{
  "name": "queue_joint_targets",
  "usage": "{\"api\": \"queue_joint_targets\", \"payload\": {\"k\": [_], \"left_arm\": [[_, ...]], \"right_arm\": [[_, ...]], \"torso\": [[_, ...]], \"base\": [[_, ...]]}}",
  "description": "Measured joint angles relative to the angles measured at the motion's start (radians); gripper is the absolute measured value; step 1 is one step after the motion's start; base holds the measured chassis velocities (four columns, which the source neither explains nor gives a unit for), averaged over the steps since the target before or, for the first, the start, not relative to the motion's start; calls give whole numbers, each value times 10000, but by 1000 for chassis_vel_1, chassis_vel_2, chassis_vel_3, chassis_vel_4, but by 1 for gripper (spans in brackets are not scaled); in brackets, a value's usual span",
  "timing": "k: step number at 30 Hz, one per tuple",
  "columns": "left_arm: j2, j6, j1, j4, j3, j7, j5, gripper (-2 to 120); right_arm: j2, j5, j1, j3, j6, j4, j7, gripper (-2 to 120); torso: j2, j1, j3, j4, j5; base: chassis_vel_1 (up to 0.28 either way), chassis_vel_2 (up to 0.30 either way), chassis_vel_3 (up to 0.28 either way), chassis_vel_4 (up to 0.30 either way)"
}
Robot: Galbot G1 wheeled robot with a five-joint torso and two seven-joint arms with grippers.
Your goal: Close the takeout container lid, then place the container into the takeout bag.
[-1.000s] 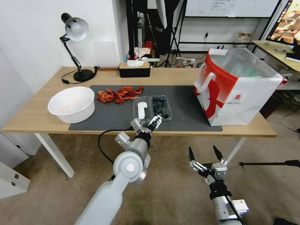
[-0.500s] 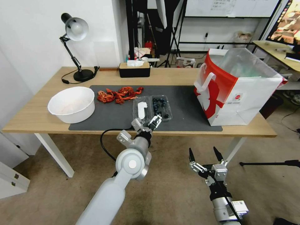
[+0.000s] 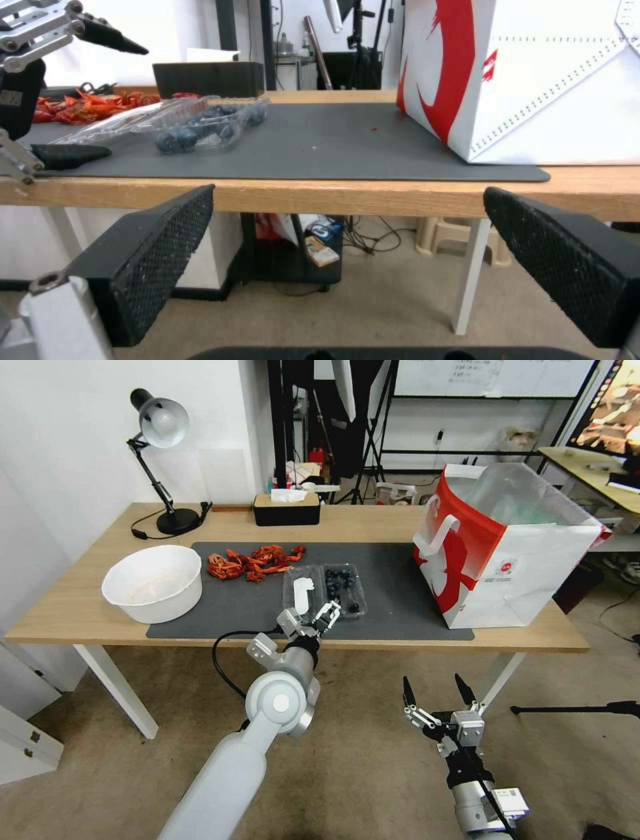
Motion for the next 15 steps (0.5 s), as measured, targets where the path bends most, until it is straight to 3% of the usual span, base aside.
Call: {"api": "queue_joint_targets", "payload": {"k": [15], "left_arm": [[102,-339,39,38,-233,327,-127,100]], "right_arm": [[108,-135,-39,-68,48,-84,4,100]], "torso": [[-6,4,4,2,0]], "base": [[0,0,0,0]]}}
